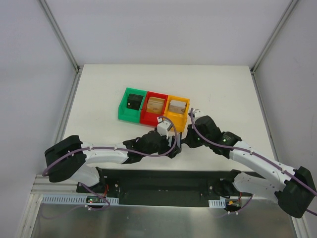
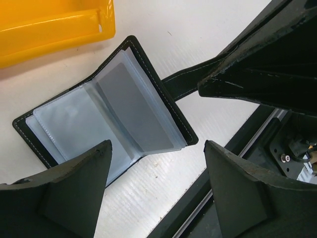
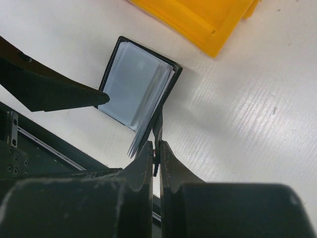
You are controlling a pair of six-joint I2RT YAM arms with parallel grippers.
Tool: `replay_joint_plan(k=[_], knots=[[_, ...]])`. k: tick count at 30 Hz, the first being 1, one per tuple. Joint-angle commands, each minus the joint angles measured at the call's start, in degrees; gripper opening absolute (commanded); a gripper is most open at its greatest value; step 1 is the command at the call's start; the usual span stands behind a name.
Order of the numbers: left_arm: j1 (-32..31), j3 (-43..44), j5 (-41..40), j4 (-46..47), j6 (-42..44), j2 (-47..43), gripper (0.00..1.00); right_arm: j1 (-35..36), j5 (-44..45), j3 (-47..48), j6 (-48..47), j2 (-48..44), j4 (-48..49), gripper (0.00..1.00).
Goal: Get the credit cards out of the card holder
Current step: Remove the credit card from the card holder.
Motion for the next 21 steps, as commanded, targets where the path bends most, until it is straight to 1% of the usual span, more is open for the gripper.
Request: replay_joint_plan(k=[1, 6, 9, 11, 14, 21], knots=[[0.20, 2.91, -1.77, -1.74, 1.39, 0.94, 0.73, 0.18, 0.50, 2.41, -0.90, -0.89, -0.77, 0.00], [0.20, 3.79, -3.80, -3.58, 1.56, 2.17, 0.66, 0.18, 0.50, 2.33, -0.90, -0.63, -0.77, 0.00], [0.20, 3.53, -5.11, -4.20, 1.21, 2.26, 0.60, 0.27, 0.68, 2.06, -0.99, -0.63, -0.77, 0.00], [0.29, 3.35, -5.91, -4.46, 1.21, 2.17, 0.59, 0.27, 0.68, 1.80, -0.99, -0.54, -0.77, 0.00], [0.29, 3.53, -6.17, -4.73, 1.30, 2.26, 0.59, 0.27, 0.50, 1.89, -0.90, -0.54, -0.77, 0.00], [0.29, 4.23, -5.91, -4.38, 1.91, 2.17, 0.66, 0.27, 0.33, 2.06, -0.90, -0.54, -0.77, 0.00]])
